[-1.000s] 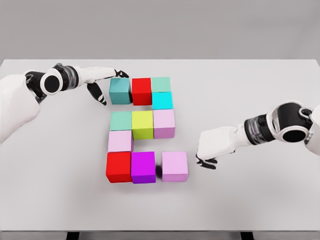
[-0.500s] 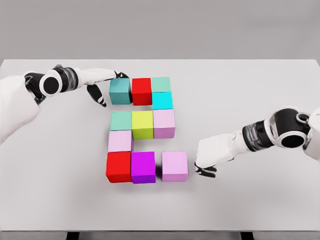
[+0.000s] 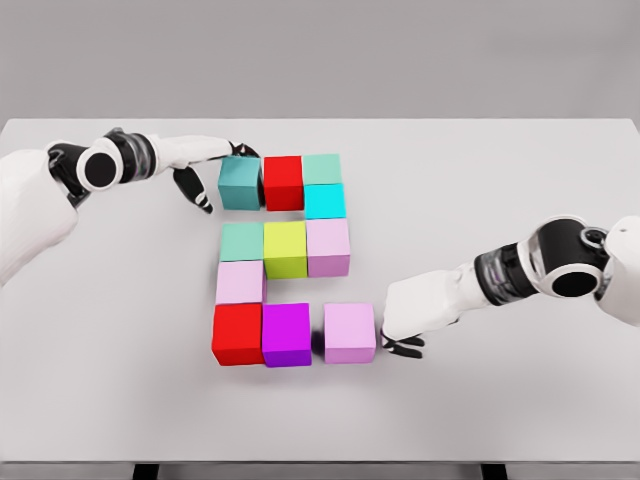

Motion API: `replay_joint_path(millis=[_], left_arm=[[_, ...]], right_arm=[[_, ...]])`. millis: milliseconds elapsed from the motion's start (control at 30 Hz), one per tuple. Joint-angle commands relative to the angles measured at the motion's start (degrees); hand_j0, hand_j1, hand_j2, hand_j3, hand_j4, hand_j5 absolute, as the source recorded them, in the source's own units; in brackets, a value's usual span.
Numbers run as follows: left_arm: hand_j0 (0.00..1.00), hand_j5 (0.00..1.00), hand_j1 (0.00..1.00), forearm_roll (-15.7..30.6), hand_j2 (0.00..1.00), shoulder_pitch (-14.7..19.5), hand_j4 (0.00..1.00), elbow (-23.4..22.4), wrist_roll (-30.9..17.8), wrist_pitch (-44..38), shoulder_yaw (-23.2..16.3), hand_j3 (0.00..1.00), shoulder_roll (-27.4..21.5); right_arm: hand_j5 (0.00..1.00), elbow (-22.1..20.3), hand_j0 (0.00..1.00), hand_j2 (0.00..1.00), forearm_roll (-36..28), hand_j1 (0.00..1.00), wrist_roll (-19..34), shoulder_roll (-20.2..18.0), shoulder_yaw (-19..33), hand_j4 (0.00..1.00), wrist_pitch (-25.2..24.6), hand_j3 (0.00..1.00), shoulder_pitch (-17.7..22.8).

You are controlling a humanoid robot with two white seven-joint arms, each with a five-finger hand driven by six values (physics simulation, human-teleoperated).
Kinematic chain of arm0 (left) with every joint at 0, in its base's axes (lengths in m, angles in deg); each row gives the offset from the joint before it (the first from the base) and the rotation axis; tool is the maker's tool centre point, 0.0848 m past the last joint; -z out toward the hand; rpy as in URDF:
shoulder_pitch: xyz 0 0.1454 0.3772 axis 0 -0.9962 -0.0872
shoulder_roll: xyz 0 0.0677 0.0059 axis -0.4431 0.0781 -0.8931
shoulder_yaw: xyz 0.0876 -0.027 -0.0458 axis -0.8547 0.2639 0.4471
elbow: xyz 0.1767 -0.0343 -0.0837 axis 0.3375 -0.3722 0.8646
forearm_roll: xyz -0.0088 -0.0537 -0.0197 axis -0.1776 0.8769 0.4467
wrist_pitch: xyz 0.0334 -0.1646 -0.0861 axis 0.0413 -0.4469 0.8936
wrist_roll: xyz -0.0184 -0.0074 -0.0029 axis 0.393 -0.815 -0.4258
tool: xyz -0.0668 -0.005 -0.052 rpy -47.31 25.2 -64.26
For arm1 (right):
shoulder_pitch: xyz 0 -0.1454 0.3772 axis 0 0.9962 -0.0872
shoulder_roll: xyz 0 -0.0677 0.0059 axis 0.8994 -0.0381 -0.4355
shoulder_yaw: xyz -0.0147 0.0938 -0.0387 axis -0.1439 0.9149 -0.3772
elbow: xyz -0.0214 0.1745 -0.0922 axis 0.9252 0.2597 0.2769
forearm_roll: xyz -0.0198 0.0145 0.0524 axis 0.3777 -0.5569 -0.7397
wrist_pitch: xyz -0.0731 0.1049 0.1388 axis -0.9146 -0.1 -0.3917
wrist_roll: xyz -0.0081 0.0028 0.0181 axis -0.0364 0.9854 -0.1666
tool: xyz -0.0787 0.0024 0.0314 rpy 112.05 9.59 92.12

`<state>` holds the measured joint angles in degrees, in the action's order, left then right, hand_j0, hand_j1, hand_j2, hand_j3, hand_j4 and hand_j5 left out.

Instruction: Assemble the squares on the desktop into the number 2

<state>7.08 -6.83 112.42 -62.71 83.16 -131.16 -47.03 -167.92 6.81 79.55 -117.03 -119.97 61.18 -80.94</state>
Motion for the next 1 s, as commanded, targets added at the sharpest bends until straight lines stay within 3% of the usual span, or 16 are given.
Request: replay_joint_path(millis=[0, 167, 233, 333, 367, 567, 967], left_arm=[[0.97, 0.97, 0.97, -0.41, 0.97, 0.0, 0.97, -1.13, 0.3, -0.1, 0.14, 0.97, 0.19], [0.98, 0.98, 0.98, -0.86, 0.98, 0.7, 0.98, -3.59, 2.68, -0.28, 0.93, 0.98, 0.55], [0.84, 0.84, 0.84, -0.15, 0.84, 0.7, 0.84, -3.5, 3.46, -0.63, 1.72, 0.84, 0.11], [0.51, 0.51, 0.51, 1.07, 0.51, 0.35, 0.51, -3.68, 5.75, -0.54, 2.34, 0.51, 0.02], [0.44, 0.44, 0.44, 1.69, 0.44, 0.26, 0.44, -4.03, 5.84, -0.46, 2.25, 0.44, -0.07], [0.46, 0.46, 0.46, 2.84, 0.46, 0.26, 0.46, -4.03, 4.87, -0.37, 2.25, 0.46, -3.94], [0.47, 0.47, 0.47, 1.78, 0.47, -1.58, 0.47, -3.68, 3.56, -2.04, 1.37, 0.47, -3.15]], right_arm=[[0.12, -0.01, 0.12, 0.12, -0.27, 0.12, 0.0, 0.28, 0.09, 0.12, -0.12, 0.12, 0.0], [0.12, -0.01, 0.12, 0.12, -0.27, 0.12, 0.0, 0.37, 0.18, 0.12, -0.12, 0.12, -0.09], [0.12, -0.01, 0.12, 0.12, -0.27, 0.12, 0.0, 0.63, 0.18, 0.12, -0.12, 0.12, -0.09], [0.12, -0.01, 0.12, 0.12, -0.27, 0.12, 0.0, 0.81, 0.27, 0.12, -0.12, 0.12, -0.18], [0.12, -0.01, 0.12, 0.12, -0.27, 0.12, 0.0, 0.9, 0.27, 0.12, -0.12, 0.12, -0.18], [0.12, -0.01, 0.12, 0.12, -1.24, 0.12, 0.0, 0.99, 0.27, 0.12, -0.12, 0.12, -0.18], [0.12, -0.01, 0.12, 0.12, -1.24, 0.12, 0.0, 1.95, 0.27, 0.12, -0.12, 0.12, -0.26]])
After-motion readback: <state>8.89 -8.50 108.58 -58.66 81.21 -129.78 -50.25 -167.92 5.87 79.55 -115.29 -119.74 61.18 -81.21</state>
